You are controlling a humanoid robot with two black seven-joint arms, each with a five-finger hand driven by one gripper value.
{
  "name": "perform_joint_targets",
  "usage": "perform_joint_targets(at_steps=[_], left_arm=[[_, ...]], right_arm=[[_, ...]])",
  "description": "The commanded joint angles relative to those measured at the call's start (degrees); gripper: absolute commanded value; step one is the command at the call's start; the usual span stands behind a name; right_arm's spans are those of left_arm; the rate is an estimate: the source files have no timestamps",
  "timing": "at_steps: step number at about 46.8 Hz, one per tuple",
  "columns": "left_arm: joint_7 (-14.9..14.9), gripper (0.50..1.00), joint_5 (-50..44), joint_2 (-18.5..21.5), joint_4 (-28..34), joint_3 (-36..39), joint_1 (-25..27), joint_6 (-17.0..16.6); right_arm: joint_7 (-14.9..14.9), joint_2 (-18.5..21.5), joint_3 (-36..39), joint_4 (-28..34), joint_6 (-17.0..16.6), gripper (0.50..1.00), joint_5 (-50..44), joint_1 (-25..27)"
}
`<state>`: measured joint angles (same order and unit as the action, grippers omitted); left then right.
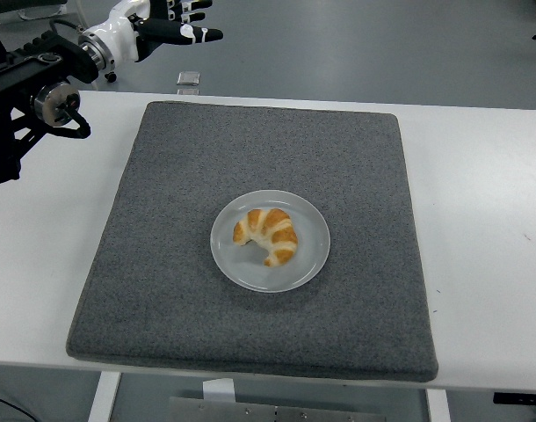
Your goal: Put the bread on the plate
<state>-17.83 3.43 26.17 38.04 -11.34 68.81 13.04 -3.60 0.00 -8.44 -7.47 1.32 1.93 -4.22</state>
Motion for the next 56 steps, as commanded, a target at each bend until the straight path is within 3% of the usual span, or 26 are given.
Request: perform_joint_targets(at_steps=[1,10,17,23,42,56], left_arm=[[0.07,0.996,-5.87,-0.85,-0.78,-0.43,-1.22,-0.03],[0.60,1.000,-15.72,-1.55,-2.88,-2.01,-3.16,-0.38],[5.34,1.000,-22.67,-4.45,-4.73,-5.88,-4.30,-6.35],[6.66,1.000,-22.94,-5.95,-4.82,-10.00,-5.88,-7.85],[6.67,1.000,-22.59,-7.97,-4.03,-18.62,-12.21,-7.06],[6.58,1.000,-21.97,-7.97,-3.94,-19.07,-13.18,-4.60]], right_arm=[[0.00,0.00,0.00,0.00,0.00,0.930,0.00,0.00],[0.00,0.00,0.00,0.00,0.00,0.930,0.00,0.00],[0.00,0.00,0.00,0.00,0.00,0.930,0.00,0.00],[0.00,0.00,-0.09,0.00,-0.09,0.930,-0.08,0.00],[0.00,0.00,-0.18,-0.09,-0.35,0.930,-0.35,0.00],[0.00,0.00,0.00,0.00,0.00,0.930,-0.35,-0.09]])
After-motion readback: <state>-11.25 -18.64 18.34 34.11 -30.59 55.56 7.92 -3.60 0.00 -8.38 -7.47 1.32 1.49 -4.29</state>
